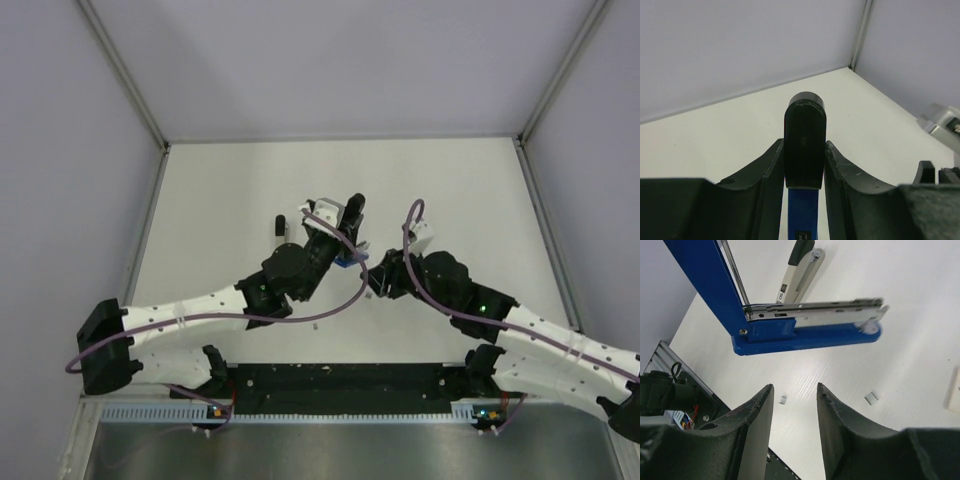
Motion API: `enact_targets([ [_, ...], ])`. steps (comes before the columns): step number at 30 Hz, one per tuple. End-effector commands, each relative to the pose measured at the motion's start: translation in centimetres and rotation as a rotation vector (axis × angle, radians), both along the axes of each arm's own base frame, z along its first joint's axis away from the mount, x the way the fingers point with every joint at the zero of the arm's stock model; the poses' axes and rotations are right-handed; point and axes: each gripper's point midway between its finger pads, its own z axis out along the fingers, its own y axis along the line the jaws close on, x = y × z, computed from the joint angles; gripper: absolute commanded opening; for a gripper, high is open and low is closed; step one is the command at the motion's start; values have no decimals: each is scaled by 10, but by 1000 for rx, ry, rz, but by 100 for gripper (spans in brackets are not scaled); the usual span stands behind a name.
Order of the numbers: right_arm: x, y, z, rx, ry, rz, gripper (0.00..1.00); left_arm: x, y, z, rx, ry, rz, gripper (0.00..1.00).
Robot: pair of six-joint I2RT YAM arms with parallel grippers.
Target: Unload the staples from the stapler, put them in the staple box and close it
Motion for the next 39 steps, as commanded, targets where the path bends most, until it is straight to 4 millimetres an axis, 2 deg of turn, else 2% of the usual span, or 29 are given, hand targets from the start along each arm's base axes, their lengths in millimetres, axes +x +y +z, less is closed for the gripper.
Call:
enact_targets([
  [1,5,-13,28,0,-57,-44,40,1,15,26,-13,-20,47,0],
  [5,3,-18,30,-4,-58,-49,41,21,25,10,103,-19,204,0],
  [10,-3,-24,27,-9,-48,-48,41,40,20,-7,220,-10,285,0],
  [13,-6,-29,24,-12,-41,-49,41,49,18,-14,227,-5,298,0],
  [21,-14,-33,19,-4,-26,-36,41,96,34,-30,239,0,388,0],
  [25,-15,-33,15,-9,-18,-30,41,112,36,-52,242,39,388,0],
  [28,-17,-33,13,-5,-15,-26,41,115,37,-72,244,72,382,0],
  [34,-17,-34,6,-9,-13,-28,41,106,39,-110,221,175,356,0],
  [39,-16,-30,3,-11,-8,-20,41,106,38,-134,289,247,365,0],
])
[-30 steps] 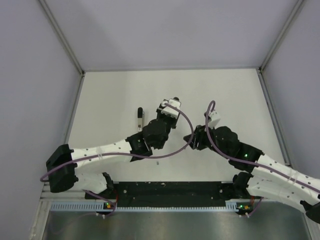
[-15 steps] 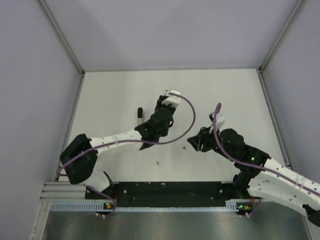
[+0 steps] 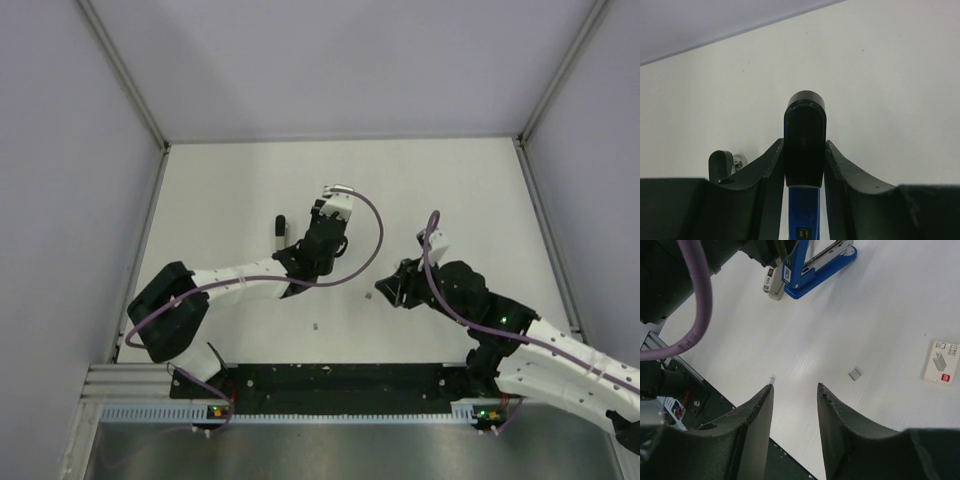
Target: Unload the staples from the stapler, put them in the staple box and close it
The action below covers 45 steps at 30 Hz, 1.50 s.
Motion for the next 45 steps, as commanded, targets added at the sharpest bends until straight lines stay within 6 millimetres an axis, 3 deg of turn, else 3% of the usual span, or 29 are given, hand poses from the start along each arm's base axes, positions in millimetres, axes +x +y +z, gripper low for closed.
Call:
enact_targets([
  [1,3,5,7,29,-14,5,41,3,-7,-3,-42,38,23,0],
  [6,2,6,2,29,-5,7,41,2,1,-38,-3,109,62,0],
  [12,0,7,-1,31,7,14,41,12,13,-64,7,187,109,0],
  [34,1,12,-4,14,17,31,46,55,65,-120,29,568,221,0],
  [37,2,13,-1,-1,17,33,48,59,69,-124,18,600,218,13],
  [39,4,13,5,-16,6,36,49,61,73,-122,18,599,224,27],
  [45,11,13,18,-71,-14,35,54,62,77,-113,3,599,215,50],
])
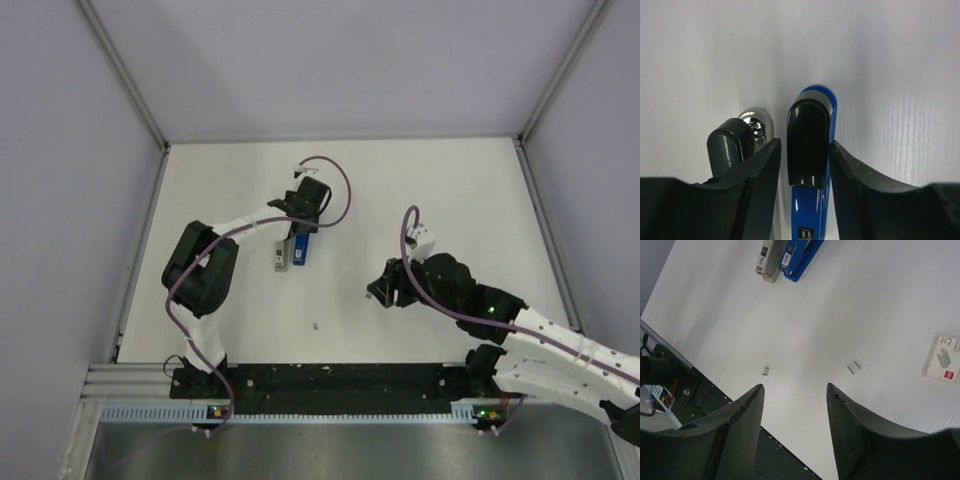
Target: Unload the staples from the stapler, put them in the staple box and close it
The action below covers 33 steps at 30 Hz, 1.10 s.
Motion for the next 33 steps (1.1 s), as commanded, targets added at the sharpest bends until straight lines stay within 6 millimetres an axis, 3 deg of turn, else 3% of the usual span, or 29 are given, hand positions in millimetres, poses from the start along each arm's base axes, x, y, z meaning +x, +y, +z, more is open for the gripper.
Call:
enact_targets([
  [1,13,4,38,7,-75,-7,55,5,-2,18,-28,-19,-8,54],
  [5,24,-5,45,-39,-76,-37,60,4,-10,45,-90,-66,-45,71],
  [11,52,-31,40,-103,-11,-131,63,-7,-18,108,-188,-131,-92,75],
  [14,71,-60,26,-136,63,-263,63,-22,-29,140,-279,-183,-159,76],
  [18,87,-100,7,-197,108,-424,63,-48,-35,166,-374,-206,-230,76],
  [23,98,-131,-12,-230,163,-547,63,-81,-40,172,-461,-182,-307,75],
  [28,110,-157,-38,-262,233,-664,60,-119,-49,154,-544,-125,-368,73],
  [33,117,-169,-61,-274,296,-720,59,-142,-55,137,-554,-78,-406,72],
])
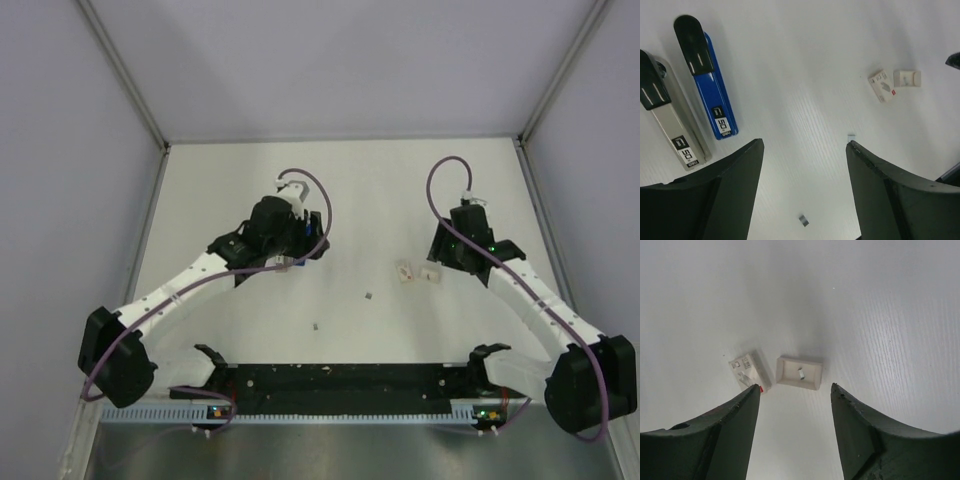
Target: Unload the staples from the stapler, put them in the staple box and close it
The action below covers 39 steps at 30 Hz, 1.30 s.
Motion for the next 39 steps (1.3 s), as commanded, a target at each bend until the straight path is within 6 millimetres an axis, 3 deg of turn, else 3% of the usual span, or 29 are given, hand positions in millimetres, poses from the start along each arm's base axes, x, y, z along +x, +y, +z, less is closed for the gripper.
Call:
enact_targets([
  [1,11,-12,-11,1,4,-79,59,-18,-16,10,-83,-14,-69,72],
  [12,-1,-16,-59,5,124,-124,52,-32,-25,-8,-54,5,-129,72],
  [26,-4,-15,-85,-16,204,-123,42,-34,-23,-15,-28,8,-150,72],
  [39,1,-15,-93,-25,219,-124,31,-33,-25,-19,-17,15,-160,72],
])
